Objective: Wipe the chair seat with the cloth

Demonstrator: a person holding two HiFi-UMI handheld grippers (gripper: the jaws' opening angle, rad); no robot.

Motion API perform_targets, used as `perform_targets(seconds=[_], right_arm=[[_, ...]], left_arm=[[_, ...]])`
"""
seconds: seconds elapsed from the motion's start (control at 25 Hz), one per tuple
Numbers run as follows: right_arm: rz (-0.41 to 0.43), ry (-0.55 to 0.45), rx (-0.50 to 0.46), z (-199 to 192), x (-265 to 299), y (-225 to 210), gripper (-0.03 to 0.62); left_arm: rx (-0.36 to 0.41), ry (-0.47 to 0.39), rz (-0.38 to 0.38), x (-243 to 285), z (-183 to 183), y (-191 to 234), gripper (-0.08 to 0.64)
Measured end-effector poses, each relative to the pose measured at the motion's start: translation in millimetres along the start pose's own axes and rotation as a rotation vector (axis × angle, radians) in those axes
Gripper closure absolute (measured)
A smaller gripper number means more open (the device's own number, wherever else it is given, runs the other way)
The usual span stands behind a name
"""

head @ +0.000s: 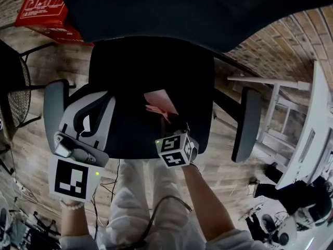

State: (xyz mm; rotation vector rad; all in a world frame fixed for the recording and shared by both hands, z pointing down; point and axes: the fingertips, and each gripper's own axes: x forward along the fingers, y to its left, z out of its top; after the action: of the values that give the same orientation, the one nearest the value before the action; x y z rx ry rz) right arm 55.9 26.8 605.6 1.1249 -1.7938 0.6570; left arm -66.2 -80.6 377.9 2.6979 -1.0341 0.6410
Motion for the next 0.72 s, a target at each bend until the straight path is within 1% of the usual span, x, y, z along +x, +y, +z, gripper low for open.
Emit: perform_targets(seconds=[0.2, 0.44, 0.6, 0.72], right_arm=[[-0.118, 0.044, 0.058, -35, -21, -39, 0.538], [-0.231, 0.088, 0.181, -82, -49, -84, 0.538], [-0.282, 0.1, 0.225, -105, -67, -103, 0.538], [-0.294, 0.11, 0.248, -116, -75, -109, 0.538]], left_arm=[[0.003, 0.005, -0.035, 13, 4, -24, 0.541], [0.024, 0.0, -0.082, 30, 10, -55, 0.541], [0.059, 0.002, -0.126, 37, 13, -74, 0.541], [0.11, 0.002, -0.156, 42, 17, -84, 0.541]])
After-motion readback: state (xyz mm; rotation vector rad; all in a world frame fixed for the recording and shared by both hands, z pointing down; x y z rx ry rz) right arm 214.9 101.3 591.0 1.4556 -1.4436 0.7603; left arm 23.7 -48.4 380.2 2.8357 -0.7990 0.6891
